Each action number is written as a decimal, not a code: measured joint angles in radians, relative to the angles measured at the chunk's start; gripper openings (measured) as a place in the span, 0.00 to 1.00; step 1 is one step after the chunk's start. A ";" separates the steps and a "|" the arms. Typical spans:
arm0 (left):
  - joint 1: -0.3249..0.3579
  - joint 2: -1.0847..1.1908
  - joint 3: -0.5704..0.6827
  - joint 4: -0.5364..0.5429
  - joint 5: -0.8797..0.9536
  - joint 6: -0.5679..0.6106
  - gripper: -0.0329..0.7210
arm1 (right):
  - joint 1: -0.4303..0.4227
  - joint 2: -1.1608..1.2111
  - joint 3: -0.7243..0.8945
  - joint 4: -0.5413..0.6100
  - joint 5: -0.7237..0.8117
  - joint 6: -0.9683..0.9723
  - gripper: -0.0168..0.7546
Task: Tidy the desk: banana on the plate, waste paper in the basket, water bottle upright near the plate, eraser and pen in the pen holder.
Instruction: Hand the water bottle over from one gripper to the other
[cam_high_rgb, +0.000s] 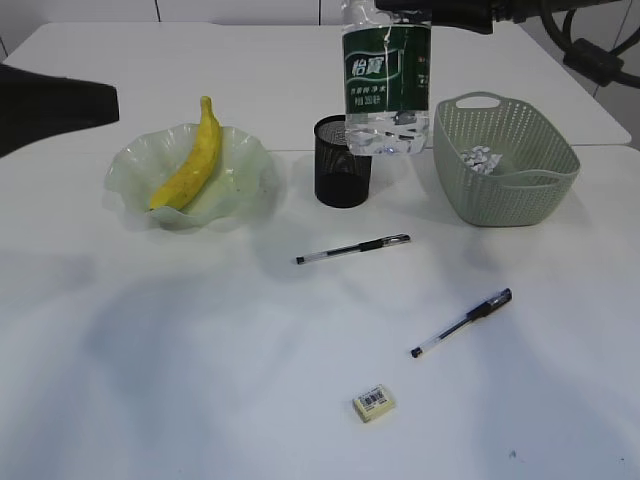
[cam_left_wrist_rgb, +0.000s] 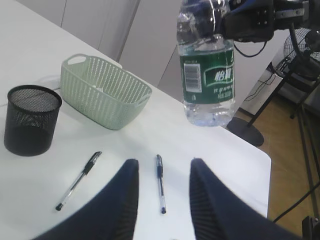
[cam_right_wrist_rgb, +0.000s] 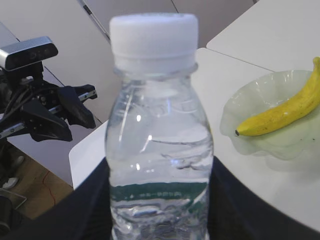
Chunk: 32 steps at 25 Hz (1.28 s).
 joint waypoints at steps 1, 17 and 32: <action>0.000 0.000 0.014 0.000 -0.002 0.010 0.36 | 0.000 0.000 0.000 0.000 0.000 0.000 0.49; 0.000 0.000 0.040 0.023 -0.011 0.066 0.36 | 0.038 0.000 0.000 -0.002 0.000 -0.082 0.49; -0.017 0.000 0.040 0.004 -0.013 0.224 0.36 | 0.076 0.000 0.000 0.052 0.000 -0.200 0.49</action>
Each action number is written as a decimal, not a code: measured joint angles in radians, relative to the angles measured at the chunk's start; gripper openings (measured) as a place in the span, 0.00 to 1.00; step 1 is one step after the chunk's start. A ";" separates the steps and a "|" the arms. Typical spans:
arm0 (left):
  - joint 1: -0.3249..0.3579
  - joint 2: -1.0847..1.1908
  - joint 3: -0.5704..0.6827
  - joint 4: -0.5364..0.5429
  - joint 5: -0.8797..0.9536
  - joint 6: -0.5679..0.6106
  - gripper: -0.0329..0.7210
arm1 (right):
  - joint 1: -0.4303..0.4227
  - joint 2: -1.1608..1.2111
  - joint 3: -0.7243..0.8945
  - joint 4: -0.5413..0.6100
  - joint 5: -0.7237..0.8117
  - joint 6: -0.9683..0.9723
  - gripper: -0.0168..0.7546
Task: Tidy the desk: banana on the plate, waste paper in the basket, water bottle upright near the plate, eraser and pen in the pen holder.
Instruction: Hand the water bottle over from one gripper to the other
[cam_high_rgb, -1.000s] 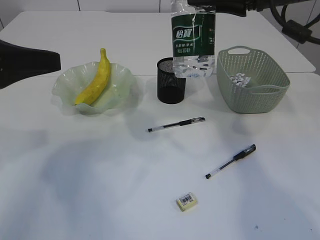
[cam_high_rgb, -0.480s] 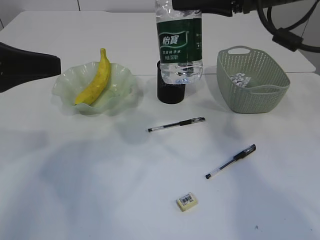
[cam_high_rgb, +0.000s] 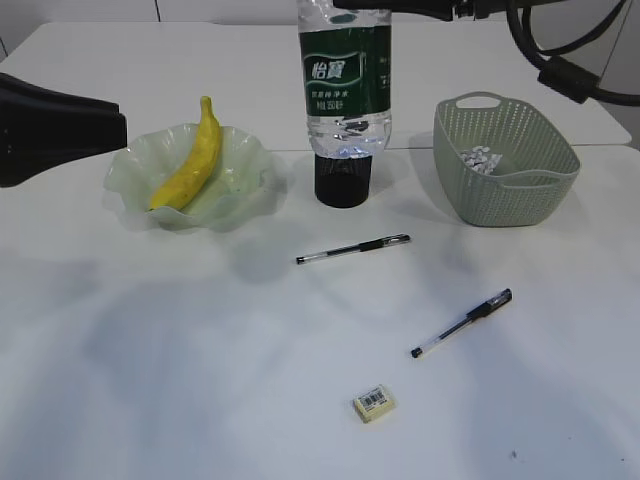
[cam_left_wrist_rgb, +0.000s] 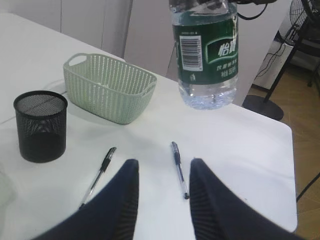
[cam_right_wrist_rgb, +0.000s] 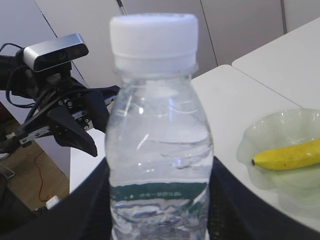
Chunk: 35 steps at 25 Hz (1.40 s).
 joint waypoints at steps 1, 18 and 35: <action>-0.013 0.000 0.000 -0.014 -0.002 0.018 0.36 | 0.000 0.000 0.000 0.004 0.000 -0.008 0.49; -0.139 0.004 0.000 -0.119 -0.002 0.108 0.36 | 0.029 0.000 0.000 0.015 -0.002 -0.072 0.49; -0.139 0.008 0.000 -0.128 -0.059 0.086 0.37 | 0.080 0.000 0.000 0.045 -0.002 -0.074 0.49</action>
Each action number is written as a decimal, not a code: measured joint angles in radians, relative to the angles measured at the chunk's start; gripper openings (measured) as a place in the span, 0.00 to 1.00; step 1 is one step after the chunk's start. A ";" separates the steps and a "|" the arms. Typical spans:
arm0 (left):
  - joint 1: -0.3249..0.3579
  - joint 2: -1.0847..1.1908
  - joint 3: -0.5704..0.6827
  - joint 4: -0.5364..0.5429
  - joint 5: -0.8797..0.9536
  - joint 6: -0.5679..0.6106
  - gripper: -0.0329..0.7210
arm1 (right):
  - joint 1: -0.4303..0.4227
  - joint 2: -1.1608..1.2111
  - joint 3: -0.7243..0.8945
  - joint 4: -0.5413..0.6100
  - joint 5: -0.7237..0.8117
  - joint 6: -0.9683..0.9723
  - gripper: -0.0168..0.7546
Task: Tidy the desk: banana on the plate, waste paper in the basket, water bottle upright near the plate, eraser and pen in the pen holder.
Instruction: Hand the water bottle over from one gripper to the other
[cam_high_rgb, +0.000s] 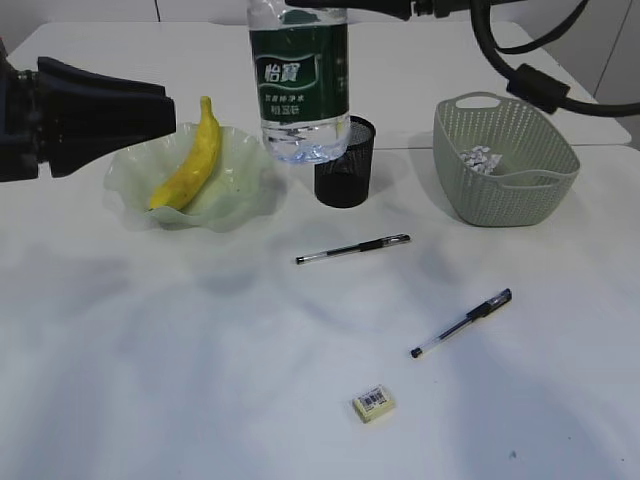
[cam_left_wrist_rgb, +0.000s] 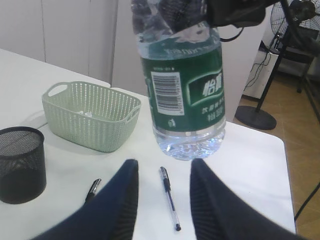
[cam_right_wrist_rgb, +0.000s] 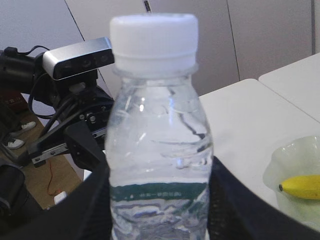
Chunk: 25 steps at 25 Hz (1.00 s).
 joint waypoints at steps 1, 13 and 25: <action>0.000 0.000 0.002 -0.008 -0.002 -0.002 0.38 | 0.002 0.000 0.000 0.000 0.000 0.000 0.49; 0.000 0.012 0.002 -0.032 -0.007 -0.044 0.74 | 0.019 0.000 0.000 0.015 0.000 0.010 0.49; -0.024 0.012 0.002 -0.032 0.019 -0.102 0.89 | 0.063 0.000 0.000 0.015 -0.002 0.012 0.49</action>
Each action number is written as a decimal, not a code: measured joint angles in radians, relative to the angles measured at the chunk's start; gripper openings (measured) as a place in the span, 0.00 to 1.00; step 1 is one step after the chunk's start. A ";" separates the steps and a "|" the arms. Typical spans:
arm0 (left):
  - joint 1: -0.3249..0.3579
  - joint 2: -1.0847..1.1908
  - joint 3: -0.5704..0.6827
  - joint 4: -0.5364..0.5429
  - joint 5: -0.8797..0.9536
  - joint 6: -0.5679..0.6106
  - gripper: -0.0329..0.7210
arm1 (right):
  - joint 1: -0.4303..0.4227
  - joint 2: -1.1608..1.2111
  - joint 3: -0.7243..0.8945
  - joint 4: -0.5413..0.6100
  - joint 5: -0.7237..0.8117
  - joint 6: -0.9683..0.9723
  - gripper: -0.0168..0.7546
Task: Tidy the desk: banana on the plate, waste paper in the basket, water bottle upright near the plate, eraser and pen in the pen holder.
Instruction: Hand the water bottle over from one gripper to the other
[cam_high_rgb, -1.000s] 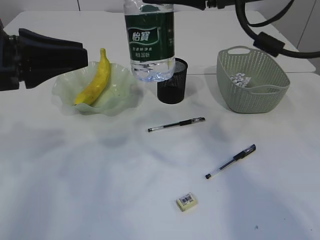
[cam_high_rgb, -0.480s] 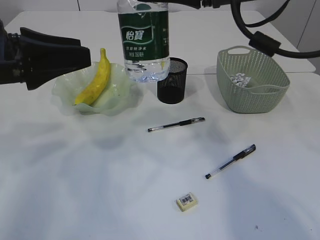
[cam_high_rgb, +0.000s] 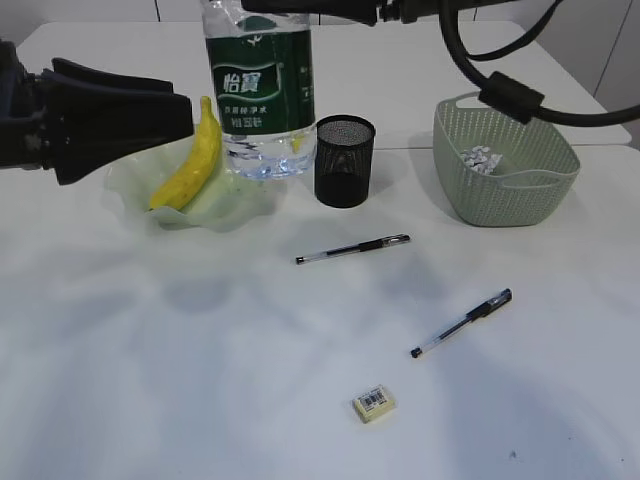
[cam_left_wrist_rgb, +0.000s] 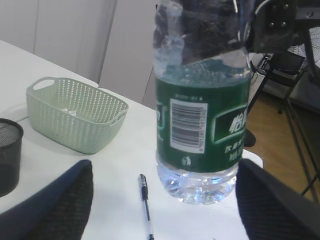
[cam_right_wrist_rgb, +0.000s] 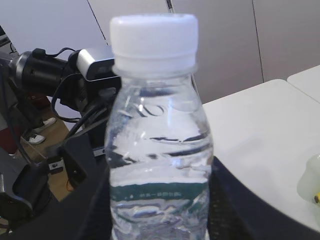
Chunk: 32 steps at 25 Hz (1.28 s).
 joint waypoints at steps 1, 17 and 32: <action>-0.012 0.000 0.000 0.000 0.002 0.000 0.89 | 0.000 0.000 0.000 0.000 0.000 0.000 0.49; -0.068 0.000 -0.066 0.000 -0.022 -0.076 0.90 | 0.030 0.000 0.000 0.000 0.000 0.016 0.49; -0.107 0.000 -0.080 0.000 -0.016 -0.127 0.89 | 0.067 0.000 0.000 0.017 -0.007 0.016 0.49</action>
